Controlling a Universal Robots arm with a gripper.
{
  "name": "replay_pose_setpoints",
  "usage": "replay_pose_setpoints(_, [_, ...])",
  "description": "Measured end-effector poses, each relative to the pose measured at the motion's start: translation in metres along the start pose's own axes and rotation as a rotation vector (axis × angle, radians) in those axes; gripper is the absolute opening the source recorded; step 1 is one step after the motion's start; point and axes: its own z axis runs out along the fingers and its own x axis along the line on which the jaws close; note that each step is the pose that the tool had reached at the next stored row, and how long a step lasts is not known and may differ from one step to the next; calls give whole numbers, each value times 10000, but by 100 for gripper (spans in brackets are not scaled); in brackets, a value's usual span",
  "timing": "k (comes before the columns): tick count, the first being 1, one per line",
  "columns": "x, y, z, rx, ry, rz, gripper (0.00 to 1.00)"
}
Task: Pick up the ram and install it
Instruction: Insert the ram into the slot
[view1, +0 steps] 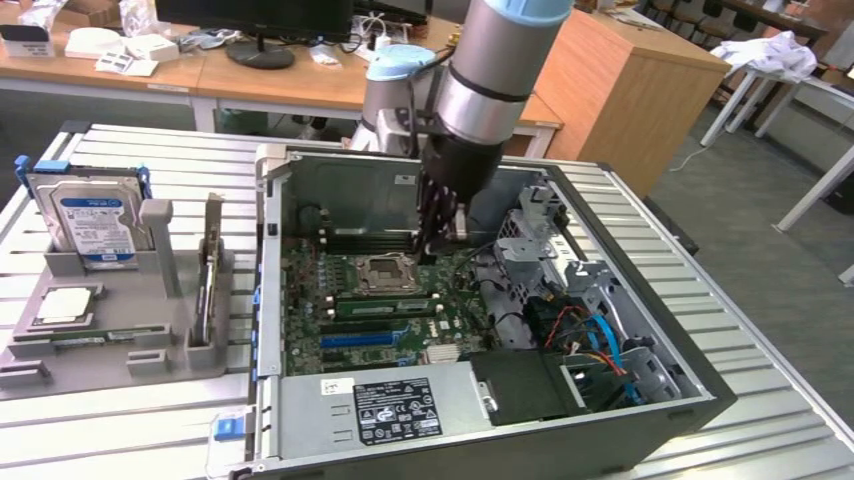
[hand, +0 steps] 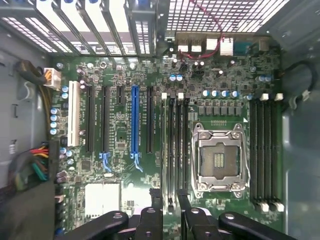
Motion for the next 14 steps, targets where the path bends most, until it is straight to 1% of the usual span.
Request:
replay_pose_setpoints(7, [-6, -6, -224, 0, 0, 0, 25])
replay_pose_setpoints(14, [-10, -3, -388, -1, 0, -1, 25])
